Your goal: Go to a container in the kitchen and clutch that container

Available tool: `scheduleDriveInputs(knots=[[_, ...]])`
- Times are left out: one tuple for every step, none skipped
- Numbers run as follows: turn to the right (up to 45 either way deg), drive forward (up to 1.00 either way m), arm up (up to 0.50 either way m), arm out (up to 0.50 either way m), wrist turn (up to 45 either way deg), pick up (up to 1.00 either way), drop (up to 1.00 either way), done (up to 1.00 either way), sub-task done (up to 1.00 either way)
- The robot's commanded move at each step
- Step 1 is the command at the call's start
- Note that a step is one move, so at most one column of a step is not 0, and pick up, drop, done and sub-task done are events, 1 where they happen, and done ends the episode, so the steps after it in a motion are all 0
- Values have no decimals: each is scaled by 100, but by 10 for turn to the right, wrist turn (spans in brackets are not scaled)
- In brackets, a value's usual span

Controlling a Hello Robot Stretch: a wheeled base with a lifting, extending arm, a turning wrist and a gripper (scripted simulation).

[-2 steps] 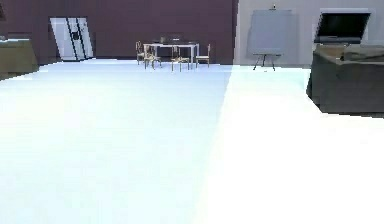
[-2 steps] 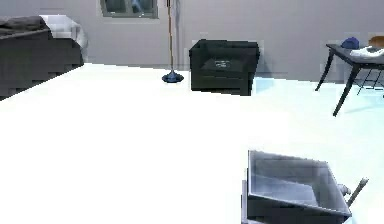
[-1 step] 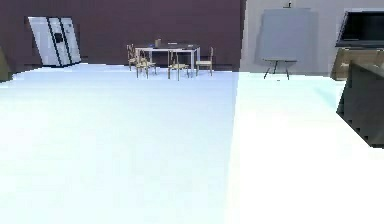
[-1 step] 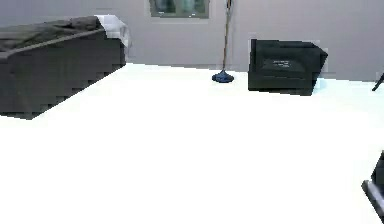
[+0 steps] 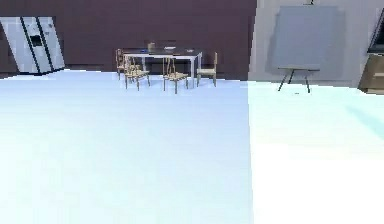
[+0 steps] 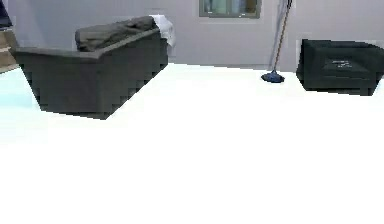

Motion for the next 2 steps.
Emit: scheduleDriveInputs(knots=[[30, 0, 0, 0, 0, 0, 0, 0, 0], [0, 100, 0, 0, 0, 0, 0, 0, 0]])
